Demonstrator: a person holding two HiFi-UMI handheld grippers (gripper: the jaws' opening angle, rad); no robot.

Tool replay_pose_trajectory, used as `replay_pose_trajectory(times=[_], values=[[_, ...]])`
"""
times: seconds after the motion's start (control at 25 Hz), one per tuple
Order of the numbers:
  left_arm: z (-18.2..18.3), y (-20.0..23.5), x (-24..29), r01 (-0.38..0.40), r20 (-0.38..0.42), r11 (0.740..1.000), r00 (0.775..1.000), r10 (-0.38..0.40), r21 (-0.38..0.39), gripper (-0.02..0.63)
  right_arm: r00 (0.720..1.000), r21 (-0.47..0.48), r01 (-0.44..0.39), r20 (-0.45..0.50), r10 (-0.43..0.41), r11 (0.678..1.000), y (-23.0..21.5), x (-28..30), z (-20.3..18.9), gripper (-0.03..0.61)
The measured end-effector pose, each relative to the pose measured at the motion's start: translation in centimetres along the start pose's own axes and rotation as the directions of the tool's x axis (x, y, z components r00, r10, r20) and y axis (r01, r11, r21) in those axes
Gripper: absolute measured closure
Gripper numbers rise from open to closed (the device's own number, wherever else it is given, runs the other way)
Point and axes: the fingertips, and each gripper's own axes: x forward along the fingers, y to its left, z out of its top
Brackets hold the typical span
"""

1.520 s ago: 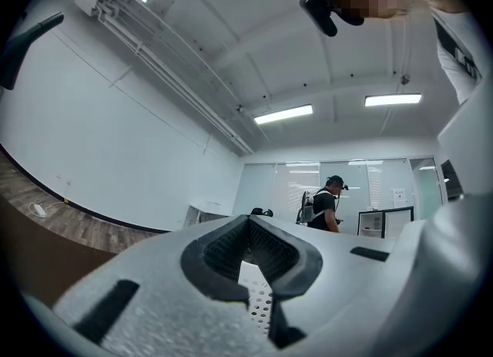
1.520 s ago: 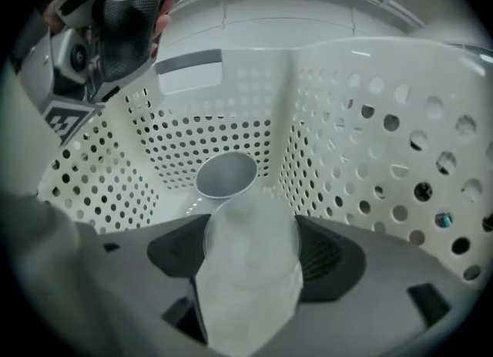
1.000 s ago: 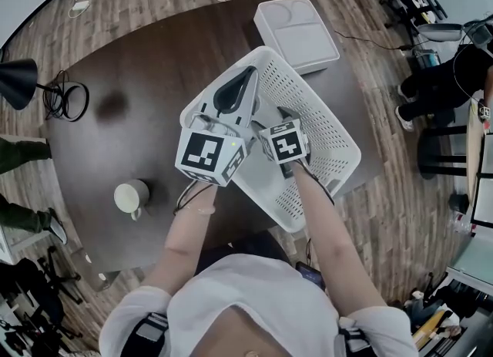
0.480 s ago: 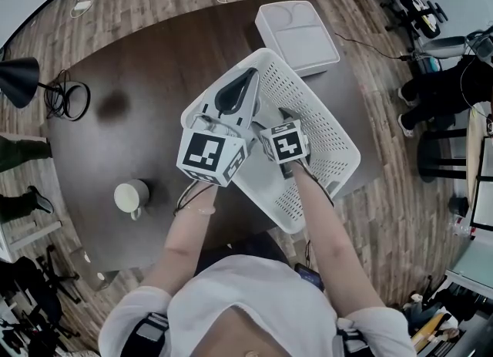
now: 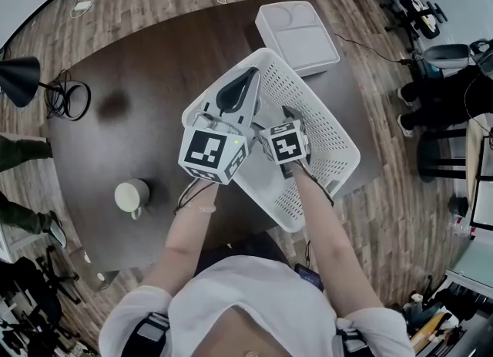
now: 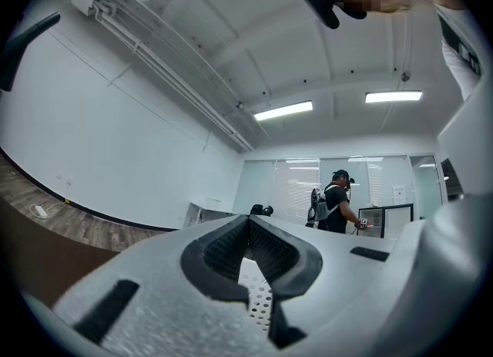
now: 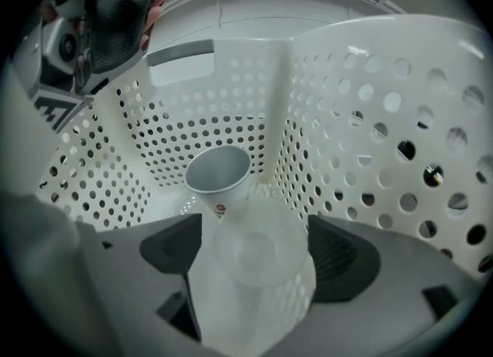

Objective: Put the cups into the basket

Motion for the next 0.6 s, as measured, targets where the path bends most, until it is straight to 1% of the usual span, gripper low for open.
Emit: replay_pose_trajectory(times=[0.2, 0.48, 0.6], values=[[-0.2, -0.2, 0.1, 0.0, -0.005, 1.0, 1.0, 0.0, 0.005, 0.603, 0.999, 0.002, 0.019, 0.026, -0.019, 1.0, -0.3, -1.1, 1.0, 0.178], [-0.4, -0.3, 0.2, 0.001, -0.02, 1.0, 1.0, -0.001, 0.011, 0.603, 0.999, -0.006, 0.028, 0.019, -0.028, 1.0, 0.2, -3.3, 1.4, 0.179], [-0.5, -0.4, 0.3, 0.002, -0.027, 1.0, 1.0, -0.001, 0.018, 0.603, 0.998, -0.022, 0.038, 0.059, -0.037, 0.999, 0.7, -4.6, 2.0, 0.181]])
